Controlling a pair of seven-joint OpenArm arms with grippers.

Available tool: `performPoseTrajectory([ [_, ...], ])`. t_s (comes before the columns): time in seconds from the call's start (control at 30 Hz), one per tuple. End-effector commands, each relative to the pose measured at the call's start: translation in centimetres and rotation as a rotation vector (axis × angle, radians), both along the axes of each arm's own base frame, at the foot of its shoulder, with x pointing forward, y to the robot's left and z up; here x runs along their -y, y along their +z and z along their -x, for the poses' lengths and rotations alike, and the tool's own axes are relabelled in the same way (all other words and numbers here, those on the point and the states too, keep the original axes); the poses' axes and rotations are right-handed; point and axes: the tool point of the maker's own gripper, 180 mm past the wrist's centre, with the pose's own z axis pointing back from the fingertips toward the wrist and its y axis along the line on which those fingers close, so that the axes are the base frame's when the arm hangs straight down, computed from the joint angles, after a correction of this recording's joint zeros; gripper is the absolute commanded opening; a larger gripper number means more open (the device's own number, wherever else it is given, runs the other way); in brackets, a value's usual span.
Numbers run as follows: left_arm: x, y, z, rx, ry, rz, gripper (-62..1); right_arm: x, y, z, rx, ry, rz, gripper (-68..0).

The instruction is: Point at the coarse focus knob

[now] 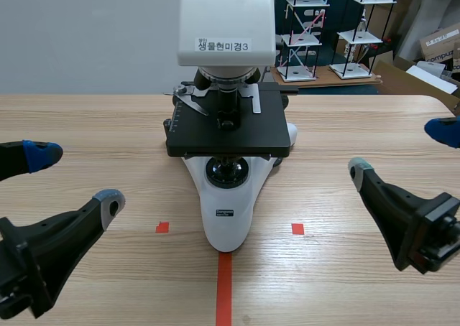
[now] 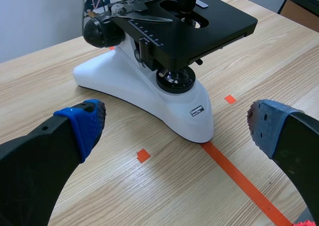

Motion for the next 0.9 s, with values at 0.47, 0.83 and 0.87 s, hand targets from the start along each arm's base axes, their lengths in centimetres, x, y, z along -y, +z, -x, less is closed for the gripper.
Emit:
performPoseTrajectory([
  [0.47, 0.2, 0.8, -0.1, 0.023, -0.001, 0.019, -0.7, 0.8, 6.4, -4.5, 0.238, 0.084, 0.154, -45.8],
  [0.83, 0.2, 0.8, -0.1, 0.023, -0.001, 0.019, -0.7, 1.4, 8.1, -9.6, 0.328, 0.136, 0.244, -65.8],
  [0.87, 0.2, 0.8, -0.1, 0.023, -0.001, 0.019, -0.7, 1.4, 8.2, -10.1, 0.33, 0.142, 0.253, -65.8],
])
